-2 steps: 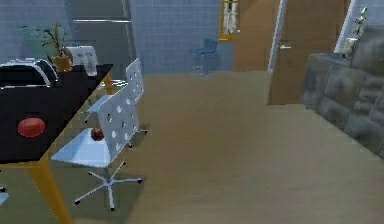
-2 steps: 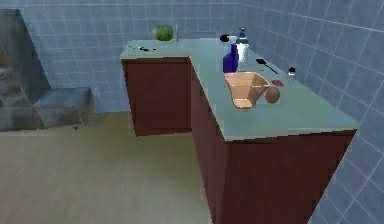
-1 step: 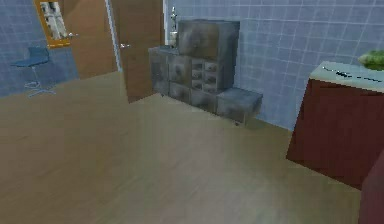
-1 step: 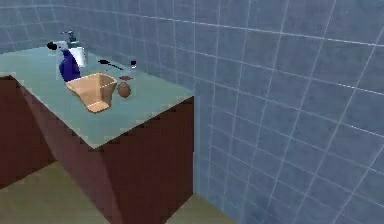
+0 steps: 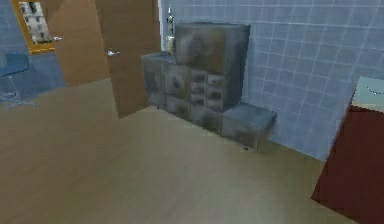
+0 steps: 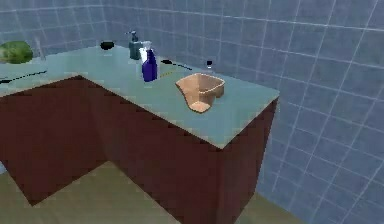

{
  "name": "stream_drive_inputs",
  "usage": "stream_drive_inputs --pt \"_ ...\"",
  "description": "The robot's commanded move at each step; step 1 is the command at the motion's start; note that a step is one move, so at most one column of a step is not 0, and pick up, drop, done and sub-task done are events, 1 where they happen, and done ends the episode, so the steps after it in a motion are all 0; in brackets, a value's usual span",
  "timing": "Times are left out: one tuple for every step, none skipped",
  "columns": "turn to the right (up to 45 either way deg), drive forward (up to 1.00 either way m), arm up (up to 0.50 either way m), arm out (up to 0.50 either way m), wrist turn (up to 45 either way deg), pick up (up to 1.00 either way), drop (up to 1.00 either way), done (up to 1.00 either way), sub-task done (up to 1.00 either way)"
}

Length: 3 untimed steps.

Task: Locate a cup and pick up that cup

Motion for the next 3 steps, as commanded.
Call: stream_drive_inputs --pt "30.0 0.00 0.00 0.00 0.0 0.00 0.00 0.00 0.00" --pt "0.0 0.75 0.00 0.00 0.0 0.00 0.00 0.00 0.00" --pt "-12.0 0.00 0.00 0.00 0.0 0.00 0.00 0.00 0.00"
